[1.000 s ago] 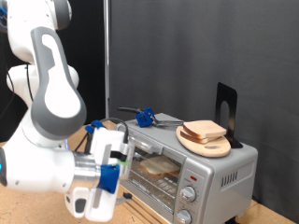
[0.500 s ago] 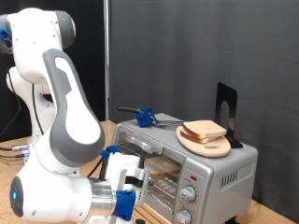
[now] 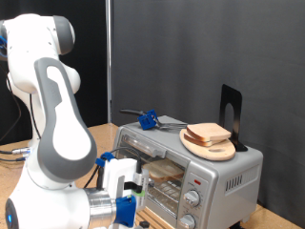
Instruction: Make a piece of toast with the oven
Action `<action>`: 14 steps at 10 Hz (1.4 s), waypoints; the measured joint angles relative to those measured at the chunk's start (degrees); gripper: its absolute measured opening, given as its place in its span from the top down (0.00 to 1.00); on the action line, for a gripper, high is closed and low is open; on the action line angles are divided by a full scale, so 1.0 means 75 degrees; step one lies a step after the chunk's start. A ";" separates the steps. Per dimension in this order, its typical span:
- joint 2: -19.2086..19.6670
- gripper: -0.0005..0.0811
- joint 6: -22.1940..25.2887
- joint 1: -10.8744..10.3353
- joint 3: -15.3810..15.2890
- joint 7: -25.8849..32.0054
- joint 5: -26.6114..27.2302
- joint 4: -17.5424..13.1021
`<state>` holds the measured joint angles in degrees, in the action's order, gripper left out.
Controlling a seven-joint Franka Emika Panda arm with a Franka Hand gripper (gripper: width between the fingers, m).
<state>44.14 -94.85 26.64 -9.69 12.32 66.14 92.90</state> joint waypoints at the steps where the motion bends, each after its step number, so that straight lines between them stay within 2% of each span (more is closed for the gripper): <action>1: 0.0207 0.00 0.0006 -0.0005 -0.0025 -0.0098 0.0111 -0.0229; 8: 0.1374 0.00 -0.0135 -0.0252 -0.0120 -0.0781 0.0279 -0.1747; 11: 0.1679 0.00 -0.0263 -0.0345 -0.0120 -0.0828 0.0274 -0.2059; 14: 0.1794 0.00 -0.0329 -0.0552 -0.0127 -0.0829 0.0274 -0.2124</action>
<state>57.59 -97.32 22.50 -10.64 6.10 68.19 76.97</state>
